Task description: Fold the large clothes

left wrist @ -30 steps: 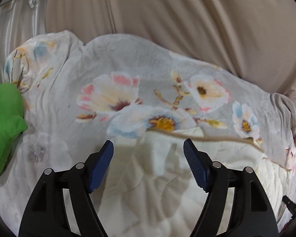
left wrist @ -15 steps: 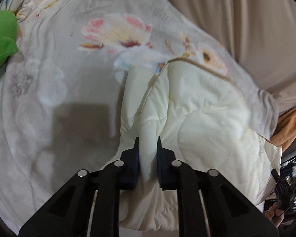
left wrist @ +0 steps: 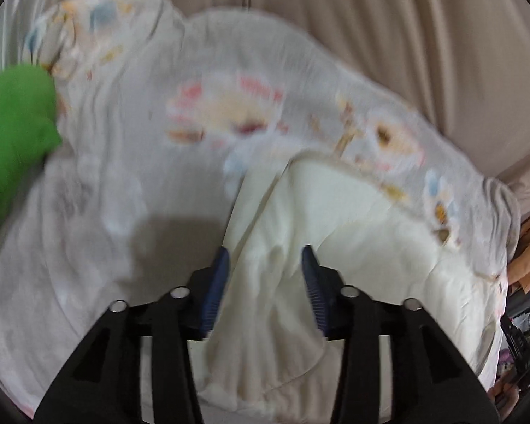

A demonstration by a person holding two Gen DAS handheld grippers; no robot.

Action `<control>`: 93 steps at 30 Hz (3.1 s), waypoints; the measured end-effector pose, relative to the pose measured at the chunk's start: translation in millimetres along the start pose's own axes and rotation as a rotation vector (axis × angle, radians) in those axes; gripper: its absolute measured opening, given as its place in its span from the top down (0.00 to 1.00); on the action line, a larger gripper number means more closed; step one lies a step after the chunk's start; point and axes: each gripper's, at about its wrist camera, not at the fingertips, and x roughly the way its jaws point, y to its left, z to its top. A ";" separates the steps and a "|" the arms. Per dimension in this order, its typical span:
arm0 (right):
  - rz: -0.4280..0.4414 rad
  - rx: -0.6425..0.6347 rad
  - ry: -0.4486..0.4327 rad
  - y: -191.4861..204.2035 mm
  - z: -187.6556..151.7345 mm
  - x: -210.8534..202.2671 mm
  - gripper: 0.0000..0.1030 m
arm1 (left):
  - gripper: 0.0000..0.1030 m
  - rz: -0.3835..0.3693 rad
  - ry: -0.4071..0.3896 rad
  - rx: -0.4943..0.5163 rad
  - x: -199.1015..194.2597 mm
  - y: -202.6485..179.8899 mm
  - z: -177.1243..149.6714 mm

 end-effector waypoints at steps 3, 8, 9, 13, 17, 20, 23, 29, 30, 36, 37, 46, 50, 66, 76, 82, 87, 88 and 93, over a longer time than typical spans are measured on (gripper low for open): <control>0.084 -0.081 -0.024 37.1 8.2 -10.2 0.71 | 0.54 -0.035 -0.030 0.073 2.2 -30.5 17.3; 0.333 -0.326 0.114 147.4 -21.6 26.9 0.71 | 0.54 -0.074 0.053 0.237 62.6 -95.4 -2.1; 0.354 -0.371 0.146 161.7 -31.5 36.0 0.73 | 0.54 -0.060 0.084 0.276 78.9 -107.8 -11.9; 0.334 -0.414 0.197 159.1 -45.7 69.8 0.84 | 0.52 0.005 0.057 0.385 105.8 -120.5 -28.8; 0.148 -0.217 0.144 66.7 -17.0 81.5 0.96 | 0.52 0.037 0.036 0.393 111.3 -95.6 -19.4; 0.050 -0.045 0.150 -1.1 -2.1 84.1 1.00 | 0.52 0.111 0.019 0.354 113.8 -73.7 -3.4; 0.040 0.053 0.106 -22.7 14.4 67.0 0.84 | 0.54 0.103 -0.017 0.293 101.0 -61.1 16.4; 0.053 0.007 0.092 -13.2 30.9 74.5 0.54 | 0.37 0.018 -0.003 -0.029 89.3 -23.3 40.7; 0.047 0.014 0.111 -14.1 31.4 82.8 0.50 | 0.36 0.017 0.028 -0.073 96.4 -17.3 41.8; 0.133 0.069 0.177 -12.3 30.5 100.0 0.88 | 0.61 -0.012 0.079 -0.123 119.0 -16.0 39.0; 0.149 0.061 0.141 -8.5 34.9 93.0 0.89 | 0.82 -0.030 0.069 -0.109 118.0 -19.1 42.0; 0.096 0.011 0.185 -13.8 23.3 137.9 0.87 | 0.86 0.085 0.074 0.047 158.0 -35.1 36.6; 0.019 0.022 0.126 -9.2 32.9 117.4 0.84 | 0.84 0.149 0.050 0.114 152.2 -44.1 39.6; 0.446 -0.467 0.196 192.2 -100.7 15.1 0.84 | 0.74 -0.107 0.087 0.335 50.6 -134.0 -85.4; 0.057 -0.094 0.209 -3.8 -87.3 22.3 1.00 | 0.74 0.129 0.053 0.289 36.9 -23.1 -82.6; -0.034 -0.045 0.134 -18.3 -67.1 -8.7 1.00 | 0.74 0.116 0.037 0.184 21.7 -10.7 -63.4; -0.050 -0.147 0.196 9.7 -80.4 22.0 1.00 | 0.71 0.143 0.086 0.173 48.6 -8.2 -63.0; -0.051 -0.134 0.223 3.5 -89.7 34.3 1.00 | 0.71 0.145 0.087 0.182 53.8 -7.5 -64.5; 0.004 -0.076 0.197 22.9 -72.6 9.0 1.00 | 0.72 0.126 0.085 0.127 41.4 -3.8 -58.7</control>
